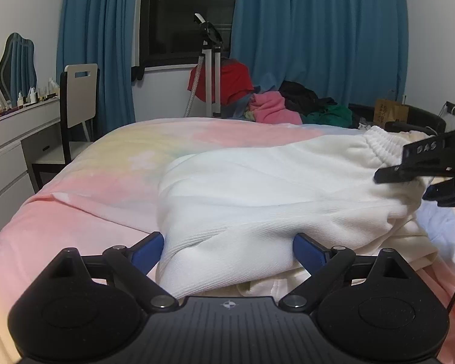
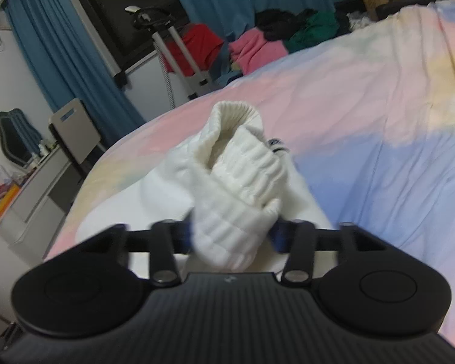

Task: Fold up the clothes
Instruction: 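Grasp the ribbed cuff with the right gripper while the left gripper grasps the pant fabric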

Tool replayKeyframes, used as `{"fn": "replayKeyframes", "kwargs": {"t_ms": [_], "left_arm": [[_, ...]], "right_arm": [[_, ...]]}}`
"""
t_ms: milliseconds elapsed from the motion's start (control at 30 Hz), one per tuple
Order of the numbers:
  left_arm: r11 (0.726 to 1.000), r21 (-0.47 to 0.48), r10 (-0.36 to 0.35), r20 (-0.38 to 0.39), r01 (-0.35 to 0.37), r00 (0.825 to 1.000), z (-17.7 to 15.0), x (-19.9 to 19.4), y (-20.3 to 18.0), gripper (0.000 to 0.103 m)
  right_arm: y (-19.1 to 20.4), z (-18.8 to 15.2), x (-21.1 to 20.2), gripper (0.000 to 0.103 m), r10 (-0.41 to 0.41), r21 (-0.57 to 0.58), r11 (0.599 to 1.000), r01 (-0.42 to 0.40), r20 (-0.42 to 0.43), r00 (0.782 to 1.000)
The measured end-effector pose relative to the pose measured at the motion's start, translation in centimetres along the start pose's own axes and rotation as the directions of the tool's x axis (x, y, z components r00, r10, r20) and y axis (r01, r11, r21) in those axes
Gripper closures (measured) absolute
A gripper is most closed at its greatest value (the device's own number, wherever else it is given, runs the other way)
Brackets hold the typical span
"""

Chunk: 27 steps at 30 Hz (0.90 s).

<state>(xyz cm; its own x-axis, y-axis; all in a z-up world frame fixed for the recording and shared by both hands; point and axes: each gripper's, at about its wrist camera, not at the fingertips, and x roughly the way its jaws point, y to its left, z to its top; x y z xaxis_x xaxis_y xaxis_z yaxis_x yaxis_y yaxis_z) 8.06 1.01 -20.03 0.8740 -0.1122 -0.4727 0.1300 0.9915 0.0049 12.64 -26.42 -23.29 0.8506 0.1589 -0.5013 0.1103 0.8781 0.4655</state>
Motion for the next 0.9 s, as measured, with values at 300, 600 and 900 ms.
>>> {"fn": "replayKeyframes", "kwargs": {"t_ms": [300, 600, 900], "left_arm": [[0.999, -0.030, -0.030, 0.009, 0.030, 1.000, -0.2, -0.9, 0.4, 0.009], [0.998, -0.049, -0.041, -0.054, 0.038, 0.998, -1.1, -0.4, 0.7, 0.009], [0.956, -0.276, -0.123, -0.079, 0.097, 0.989, -2.1, 2.0, 3.9, 0.017]], "right_arm": [[-3.0, 2.7, -3.8, 0.071, -0.009, 0.098, 0.995, -0.008, 0.168, 0.986], [-8.3, 1.4, -1.0, 0.049, -0.007, 0.330, 0.944, 0.009, -0.006, 1.000], [-7.5, -0.3, 1.3, 0.020, 0.010, 0.286, 0.958, 0.029, -0.132, 0.991]]}}
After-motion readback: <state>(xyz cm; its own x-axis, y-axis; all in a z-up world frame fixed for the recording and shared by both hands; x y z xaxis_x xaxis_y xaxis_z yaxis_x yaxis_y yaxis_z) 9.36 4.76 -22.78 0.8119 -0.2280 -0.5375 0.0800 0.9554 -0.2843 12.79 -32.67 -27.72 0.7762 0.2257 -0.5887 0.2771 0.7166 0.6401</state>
